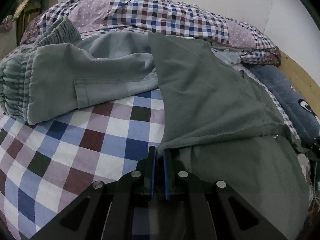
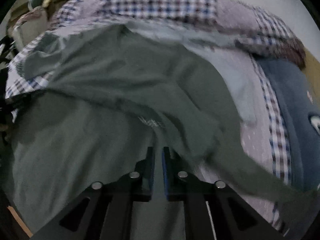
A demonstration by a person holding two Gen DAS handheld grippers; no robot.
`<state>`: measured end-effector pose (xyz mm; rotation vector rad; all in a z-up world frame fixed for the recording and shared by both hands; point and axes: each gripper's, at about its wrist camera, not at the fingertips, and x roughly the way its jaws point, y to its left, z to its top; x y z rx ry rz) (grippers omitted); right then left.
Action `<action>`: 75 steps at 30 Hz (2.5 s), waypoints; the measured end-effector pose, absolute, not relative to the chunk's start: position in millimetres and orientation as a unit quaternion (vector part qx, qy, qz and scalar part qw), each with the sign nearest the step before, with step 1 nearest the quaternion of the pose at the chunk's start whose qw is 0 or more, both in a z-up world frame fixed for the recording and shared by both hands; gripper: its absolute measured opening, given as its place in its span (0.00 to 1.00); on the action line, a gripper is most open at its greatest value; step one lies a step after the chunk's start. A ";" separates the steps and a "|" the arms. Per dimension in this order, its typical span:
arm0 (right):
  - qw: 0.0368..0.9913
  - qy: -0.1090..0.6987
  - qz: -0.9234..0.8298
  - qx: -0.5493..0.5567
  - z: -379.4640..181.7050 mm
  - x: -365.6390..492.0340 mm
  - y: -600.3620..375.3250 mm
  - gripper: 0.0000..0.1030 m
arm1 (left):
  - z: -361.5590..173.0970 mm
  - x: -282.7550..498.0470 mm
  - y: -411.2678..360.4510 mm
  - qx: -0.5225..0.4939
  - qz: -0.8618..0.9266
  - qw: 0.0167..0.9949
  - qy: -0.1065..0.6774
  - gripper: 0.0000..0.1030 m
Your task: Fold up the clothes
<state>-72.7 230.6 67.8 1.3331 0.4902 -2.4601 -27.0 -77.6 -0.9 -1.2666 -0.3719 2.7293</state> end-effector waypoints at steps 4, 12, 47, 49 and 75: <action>0.188 0.253 -0.841 0.439 63.0 -80.2 172.8 0.48 | -1.0 -27.4 -81.2 -0.418 0.897 0.059 -0.133 0.07; 0.238 0.366 -0.782 0.444 28.0 -104.6 105.6 0.50 | -1.0 -28.2 -82.4 -0.420 0.895 0.061 -0.140 0.07; 0.070 0.019 -0.855 0.514 9.0 -90.6 181.3 0.61 | 22.9 -29.0 -137.3 -0.418 0.868 0.089 -0.254 0.21; 0.068 0.014 -0.862 0.501 9.7 -69.3 186.8 0.62 | 22.4 -32.4 -140.9 -0.415 0.868 0.092 -0.256 0.24; 0.022 -0.088 -0.943 0.321 58.2 -29.3 289.5 0.62 | 46.1 -223.6 -116.1 -0.431 0.879 0.091 -0.185 0.27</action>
